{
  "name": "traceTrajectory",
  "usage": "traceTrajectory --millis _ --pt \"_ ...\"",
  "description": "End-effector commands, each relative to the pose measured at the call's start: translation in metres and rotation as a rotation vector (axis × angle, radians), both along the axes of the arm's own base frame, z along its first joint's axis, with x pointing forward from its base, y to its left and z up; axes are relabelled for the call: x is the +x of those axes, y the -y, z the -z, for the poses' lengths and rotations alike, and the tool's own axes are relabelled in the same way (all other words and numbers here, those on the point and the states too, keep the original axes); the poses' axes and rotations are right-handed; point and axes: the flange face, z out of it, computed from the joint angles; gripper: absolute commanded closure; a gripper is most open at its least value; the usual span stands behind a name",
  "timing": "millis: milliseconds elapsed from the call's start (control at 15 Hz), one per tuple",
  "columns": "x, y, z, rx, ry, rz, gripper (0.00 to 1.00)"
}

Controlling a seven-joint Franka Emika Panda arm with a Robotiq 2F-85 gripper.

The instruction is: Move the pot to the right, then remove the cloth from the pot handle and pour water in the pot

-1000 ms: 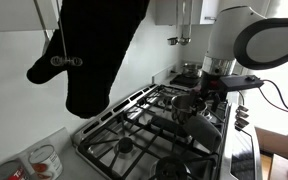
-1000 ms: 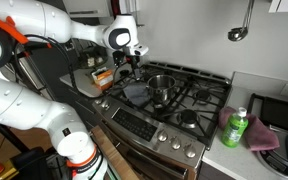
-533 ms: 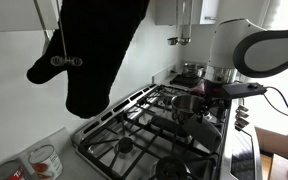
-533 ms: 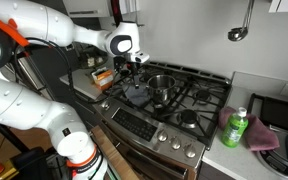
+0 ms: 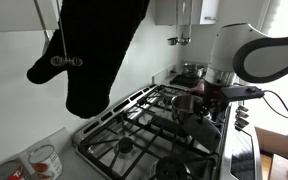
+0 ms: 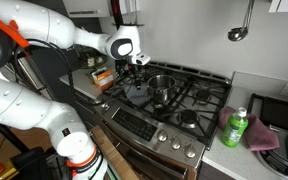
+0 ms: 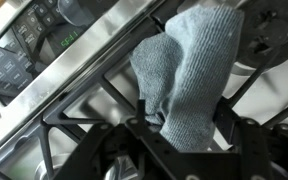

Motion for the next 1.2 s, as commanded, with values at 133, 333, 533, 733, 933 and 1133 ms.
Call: traceTrajectory --millis 133,333,533,733,933,1133 --pt "0.007 0.000 0.004 -0.012 0.054 0.026 0.13" --pt "0.008 0.001 0.009 -0.017 0.044 0.031 0.27" --pt "0.011 0.002 0.013 -0.010 0.042 0.037 0.53" --pt "0.010 0.006 0.012 -0.018 0.040 0.056 0.69" --pt "0.006 0.013 0.009 -0.021 0.026 0.124 0.89" --pt "0.006 0.014 0.013 -0.027 0.007 0.178 0.90"
